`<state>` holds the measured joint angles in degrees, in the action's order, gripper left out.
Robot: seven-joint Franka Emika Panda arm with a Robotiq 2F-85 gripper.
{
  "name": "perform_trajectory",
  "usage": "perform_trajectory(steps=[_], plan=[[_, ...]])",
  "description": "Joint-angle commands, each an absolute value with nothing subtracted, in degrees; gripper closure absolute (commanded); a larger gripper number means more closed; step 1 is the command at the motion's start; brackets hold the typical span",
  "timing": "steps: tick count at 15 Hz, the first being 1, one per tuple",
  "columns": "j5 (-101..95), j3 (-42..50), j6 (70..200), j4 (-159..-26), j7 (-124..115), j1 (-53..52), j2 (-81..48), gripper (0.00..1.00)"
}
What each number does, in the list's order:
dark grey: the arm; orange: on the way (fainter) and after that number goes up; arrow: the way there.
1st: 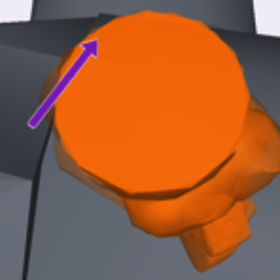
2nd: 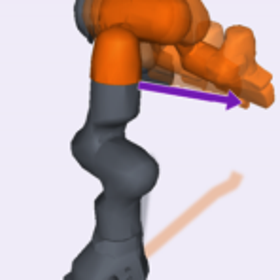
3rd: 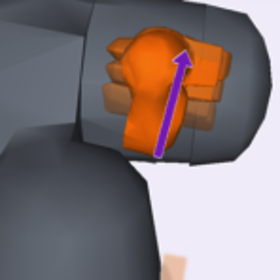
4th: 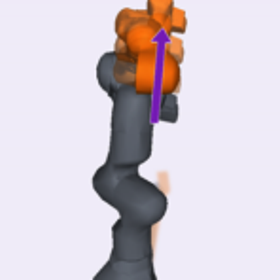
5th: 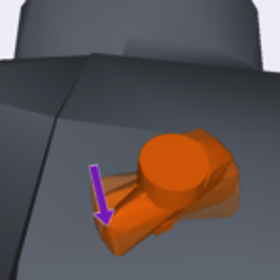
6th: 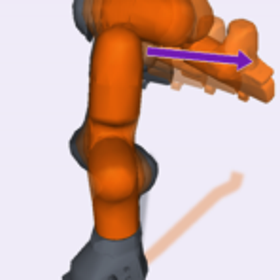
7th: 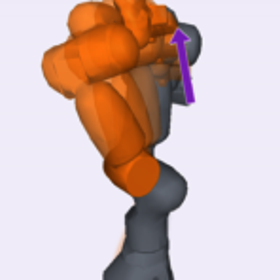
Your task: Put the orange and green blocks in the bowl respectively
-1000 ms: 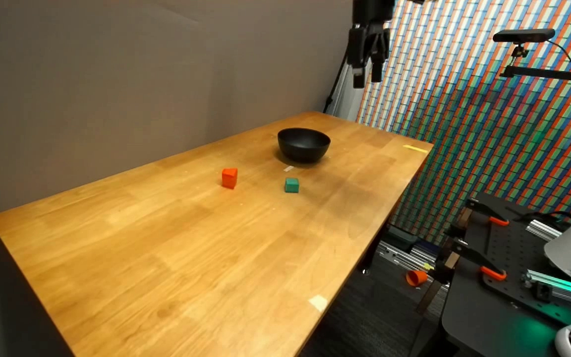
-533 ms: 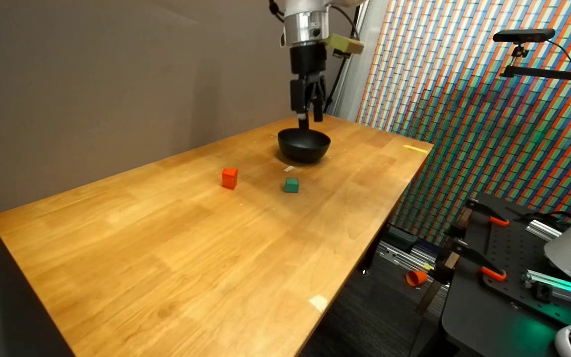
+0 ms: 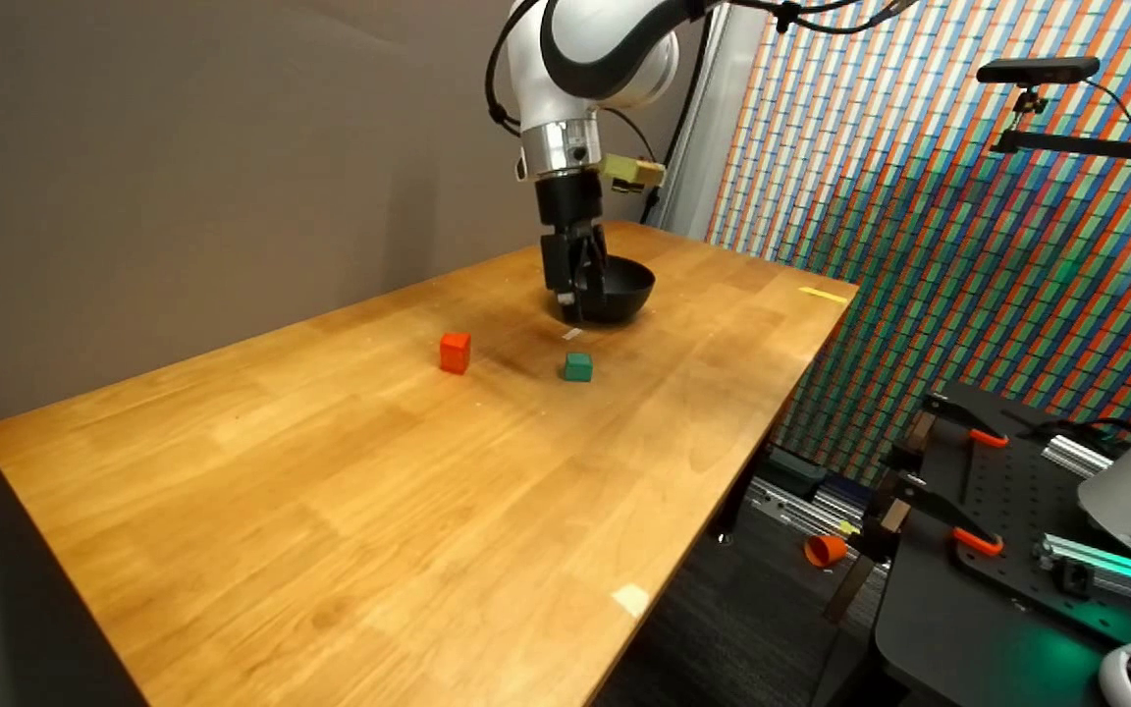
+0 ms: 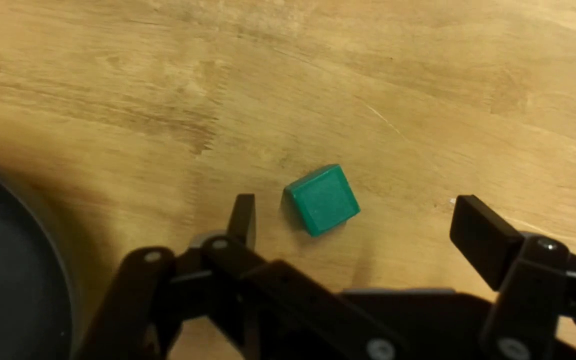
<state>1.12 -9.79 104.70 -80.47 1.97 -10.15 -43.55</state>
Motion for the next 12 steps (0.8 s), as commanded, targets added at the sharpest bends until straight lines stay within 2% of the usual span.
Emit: perform_trajectory(steps=[1,12], plan=[[3.0,-10.3,102.77,-76.36,3.64,-10.73,-47.38,0.0],[-0.7,-6.63,106.02,-76.49,-1.1,-13.09,-49.55,0.0]])
